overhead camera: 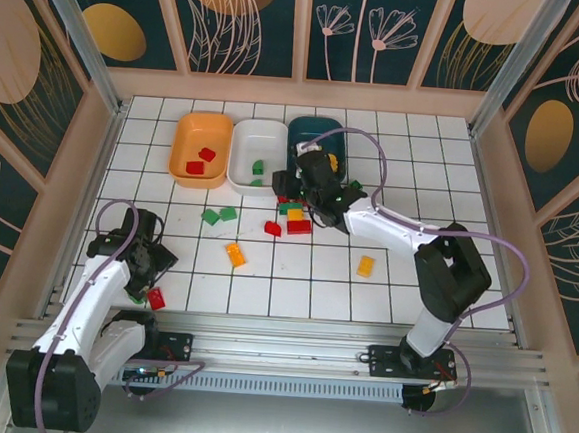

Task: Sort the legos into containers by color

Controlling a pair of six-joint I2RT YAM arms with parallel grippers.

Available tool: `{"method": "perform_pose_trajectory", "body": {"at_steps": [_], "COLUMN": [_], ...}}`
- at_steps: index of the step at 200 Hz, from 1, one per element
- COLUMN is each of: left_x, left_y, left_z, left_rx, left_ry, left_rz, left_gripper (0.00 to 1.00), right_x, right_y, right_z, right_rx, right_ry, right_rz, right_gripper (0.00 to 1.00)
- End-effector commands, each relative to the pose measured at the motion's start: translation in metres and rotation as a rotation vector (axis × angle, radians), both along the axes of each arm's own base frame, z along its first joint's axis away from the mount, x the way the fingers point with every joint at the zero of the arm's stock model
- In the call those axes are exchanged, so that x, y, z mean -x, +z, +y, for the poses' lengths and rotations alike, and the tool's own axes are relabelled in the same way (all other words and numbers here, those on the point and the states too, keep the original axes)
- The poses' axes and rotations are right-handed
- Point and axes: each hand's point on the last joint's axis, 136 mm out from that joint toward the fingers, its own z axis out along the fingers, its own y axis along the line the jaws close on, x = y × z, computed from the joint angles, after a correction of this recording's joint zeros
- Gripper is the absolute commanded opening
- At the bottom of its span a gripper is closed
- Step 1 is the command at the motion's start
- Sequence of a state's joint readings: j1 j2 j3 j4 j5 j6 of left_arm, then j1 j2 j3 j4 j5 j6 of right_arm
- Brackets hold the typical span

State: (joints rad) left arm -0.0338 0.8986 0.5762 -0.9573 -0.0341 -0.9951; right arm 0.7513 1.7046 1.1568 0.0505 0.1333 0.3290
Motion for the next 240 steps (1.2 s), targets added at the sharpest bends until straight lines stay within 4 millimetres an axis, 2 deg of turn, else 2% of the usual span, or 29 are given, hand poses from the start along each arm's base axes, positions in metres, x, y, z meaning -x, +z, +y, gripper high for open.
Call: {"method": "perform_pose_trajectory", "body": {"at_steps": [1, 29, 49, 75, 91, 94, 117, 154, 166, 194, 210, 222, 240], "left_x": [0.007, 0.013, 0.017, 0.009, 0.012, 0.008, 0.011, -0.004, -0.011, -0.029, -0.039, -0.052, -0.078], "left_y": [0.004, -0.009, -0.017, -0.019, -0.032, -0.034, -0.051, -0.043, -0.042, -0.045, -0.043, -0.037, -0.018], "left_z": [-0.002, -0.004, 0.001, -0.001, -0.006, -0.007, -0.010, -0.012, -0.015, -0.026, -0.029, -0.032, -0.033], "left_rx": [0.004, 0.006, -0.018, -0.004, 0.033, 0.041, 0.056, 0.064, 0.078, 0.130, 0.142, 0.146, 0.137], "left_ry": [-0.036, -0.036, -0.003, 0.028, 0.060, 0.064, 0.066, 0.040, 0.019, -0.021, -0.038, -0.062, -0.092], "left_rz": [0.027, 0.103, 0.162, 0.087, 0.061, 0.040, 0.070, 0.021, -0.002, -0.050, -0.074, -0.108, -0.182], "left_gripper": [0.78, 0.83, 0.82, 0.76, 0.72, 0.71, 0.69, 0.67, 0.66, 0.56, 0.56, 0.56, 0.58], "right_x": [0.000, 0.004, 0.005, 0.007, 0.007, 0.007, 0.009, 0.010, 0.010, 0.011, 0.012, 0.015, 0.035], "right_y": [0.018, 0.021, 0.025, 0.025, 0.027, 0.028, 0.032, 0.033, 0.032, 0.032, 0.031, 0.031, 0.032], "right_z": [-0.015, -0.030, -0.042, -0.057, -0.064, -0.065, -0.070, -0.074, -0.074, -0.074, -0.071, -0.063, -0.028], "right_rx": [-0.074, -0.124, -0.136, -0.153, -0.158, -0.159, -0.176, -0.186, -0.185, -0.184, -0.192, -0.198, -0.190], "right_ry": [-0.048, -0.057, -0.075, -0.094, -0.102, -0.105, -0.107, -0.114, -0.114, -0.114, -0.095, -0.062, 0.098], "right_rz": [-0.031, -0.026, -0.036, -0.039, -0.042, -0.043, -0.053, -0.058, -0.058, -0.056, -0.046, -0.044, -0.047], "right_gripper": [0.61, 0.62, 0.62, 0.62, 0.62, 0.62, 0.61, 0.61, 0.61, 0.61, 0.61, 0.61, 0.62]}}
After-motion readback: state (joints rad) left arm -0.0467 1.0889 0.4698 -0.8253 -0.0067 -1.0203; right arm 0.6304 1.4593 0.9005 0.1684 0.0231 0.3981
